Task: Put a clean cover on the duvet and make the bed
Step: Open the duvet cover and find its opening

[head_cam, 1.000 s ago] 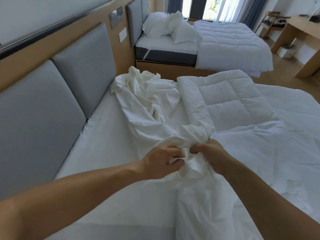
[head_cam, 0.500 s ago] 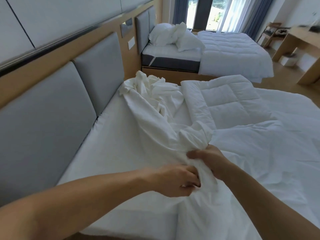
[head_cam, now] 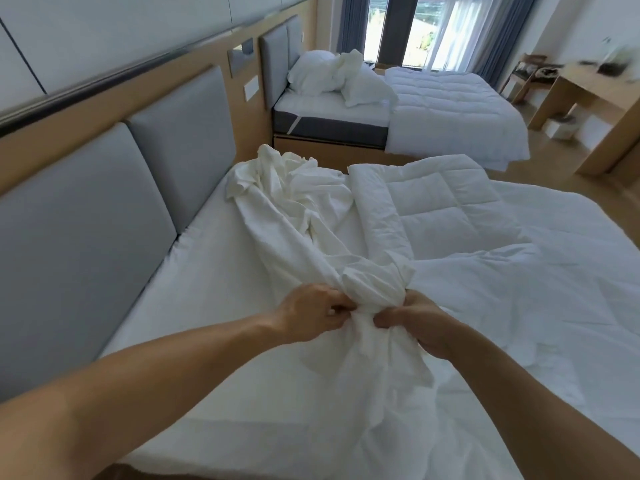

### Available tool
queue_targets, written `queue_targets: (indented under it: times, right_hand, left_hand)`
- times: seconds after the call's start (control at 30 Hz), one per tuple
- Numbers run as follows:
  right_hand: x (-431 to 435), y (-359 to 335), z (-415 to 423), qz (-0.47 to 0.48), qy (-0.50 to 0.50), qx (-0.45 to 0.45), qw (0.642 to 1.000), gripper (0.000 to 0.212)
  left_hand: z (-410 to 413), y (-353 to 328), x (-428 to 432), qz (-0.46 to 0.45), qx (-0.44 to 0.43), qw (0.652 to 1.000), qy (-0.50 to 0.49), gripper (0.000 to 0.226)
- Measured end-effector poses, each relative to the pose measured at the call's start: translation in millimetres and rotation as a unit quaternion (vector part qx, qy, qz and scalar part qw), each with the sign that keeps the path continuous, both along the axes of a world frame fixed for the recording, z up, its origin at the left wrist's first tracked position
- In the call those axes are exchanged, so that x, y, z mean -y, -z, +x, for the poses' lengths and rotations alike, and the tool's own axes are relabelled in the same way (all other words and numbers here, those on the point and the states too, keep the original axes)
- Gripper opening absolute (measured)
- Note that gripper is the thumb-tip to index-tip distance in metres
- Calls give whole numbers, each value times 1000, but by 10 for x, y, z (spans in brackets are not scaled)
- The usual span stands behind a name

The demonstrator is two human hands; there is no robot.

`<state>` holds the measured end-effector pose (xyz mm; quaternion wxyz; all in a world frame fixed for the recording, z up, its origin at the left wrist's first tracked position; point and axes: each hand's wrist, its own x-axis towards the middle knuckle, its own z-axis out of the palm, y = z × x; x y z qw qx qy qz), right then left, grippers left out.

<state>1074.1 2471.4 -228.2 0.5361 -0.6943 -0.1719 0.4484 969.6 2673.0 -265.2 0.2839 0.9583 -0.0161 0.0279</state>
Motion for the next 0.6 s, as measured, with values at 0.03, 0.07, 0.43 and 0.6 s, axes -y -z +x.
queue_targets:
  times: [0.03,0.07,0.43,0.6]
  right_hand:
    - [29,-11,65,-12,-7,12,1000,43]
    - [60,-7,133,-21,-18,23,999,43]
    - [-10,-26,751,-134,-90,269,950,44]
    - [70,32,861,-51,21,127,990,41]
  left_hand:
    - [67,-39,0,10,8,1000,14,24]
    - [135,-78,-2,20,10,999,34,21]
    - [908,-480,167,106,82,989,66,26]
    - [963,-210,145,119,125,984,-31,26]
